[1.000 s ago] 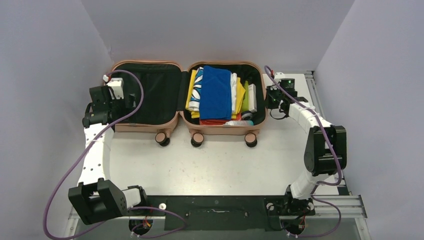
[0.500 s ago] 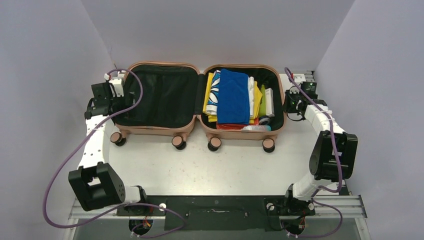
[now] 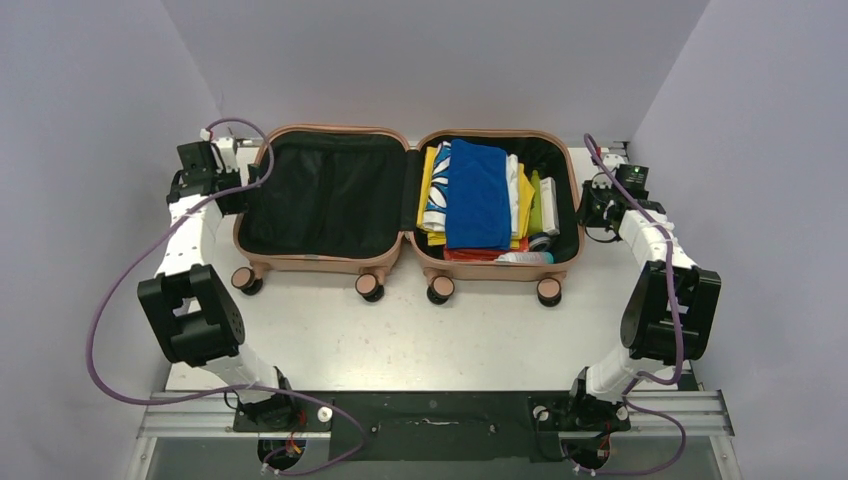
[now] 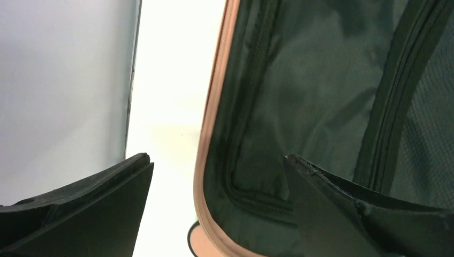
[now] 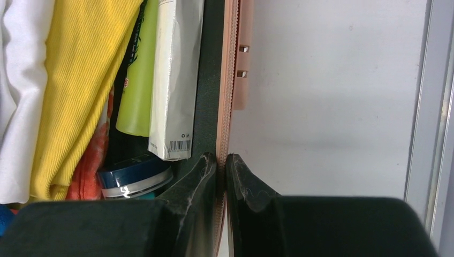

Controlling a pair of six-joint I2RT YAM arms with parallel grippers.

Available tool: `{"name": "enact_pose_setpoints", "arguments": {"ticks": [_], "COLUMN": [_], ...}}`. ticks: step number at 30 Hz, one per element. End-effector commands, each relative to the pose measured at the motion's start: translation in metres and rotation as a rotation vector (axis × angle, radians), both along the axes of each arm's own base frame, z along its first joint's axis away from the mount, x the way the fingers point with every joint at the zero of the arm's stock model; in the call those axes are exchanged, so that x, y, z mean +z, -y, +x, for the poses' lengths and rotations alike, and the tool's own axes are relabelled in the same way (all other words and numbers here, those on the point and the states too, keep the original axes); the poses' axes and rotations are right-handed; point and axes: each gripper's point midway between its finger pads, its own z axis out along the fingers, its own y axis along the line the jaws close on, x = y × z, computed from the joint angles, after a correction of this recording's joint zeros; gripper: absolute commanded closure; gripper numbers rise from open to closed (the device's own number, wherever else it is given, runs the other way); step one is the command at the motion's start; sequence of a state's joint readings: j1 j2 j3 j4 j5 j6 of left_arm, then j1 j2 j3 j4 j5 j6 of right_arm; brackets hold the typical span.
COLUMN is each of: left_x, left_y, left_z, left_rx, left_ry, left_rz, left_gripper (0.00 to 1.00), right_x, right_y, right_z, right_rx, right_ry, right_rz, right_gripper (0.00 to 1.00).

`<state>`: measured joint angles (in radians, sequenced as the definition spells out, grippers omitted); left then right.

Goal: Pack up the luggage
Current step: Close the luggage at the center of the board.

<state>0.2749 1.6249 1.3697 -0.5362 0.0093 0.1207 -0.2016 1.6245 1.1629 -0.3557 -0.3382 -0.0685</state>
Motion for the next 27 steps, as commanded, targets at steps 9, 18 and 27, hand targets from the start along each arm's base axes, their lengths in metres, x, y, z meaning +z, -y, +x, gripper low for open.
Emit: {"name": "enact_pose_setpoints", "arguments": {"ticks": [9,18,27], "left_x": [-0.012,-0.037,-0.038], "left_y": [-0.030,-0.032,-0.036], "left_z": [0.044,0.051,0.053], "left_rx": [-0.004,-0.019,-0.014], "left_ry": [0.036,-0.017,-0.023], "left_rz": [-0.099,-0.107,-0.071], "left_gripper": [0.17,0.57,1.00], "right_x": [0.062,0.059,0.058], "right_y": [-0.002,-0.014,-0.002], "right_z": [0.014,0.014,0.015], "right_rx": [0.001,0.019,-0.021], "right_ry": [0.191,0.188,0.172], "right_rz": [-0.084,-0.072,-0.115], "right_gripper": [0.66,0.59,0.45]}}
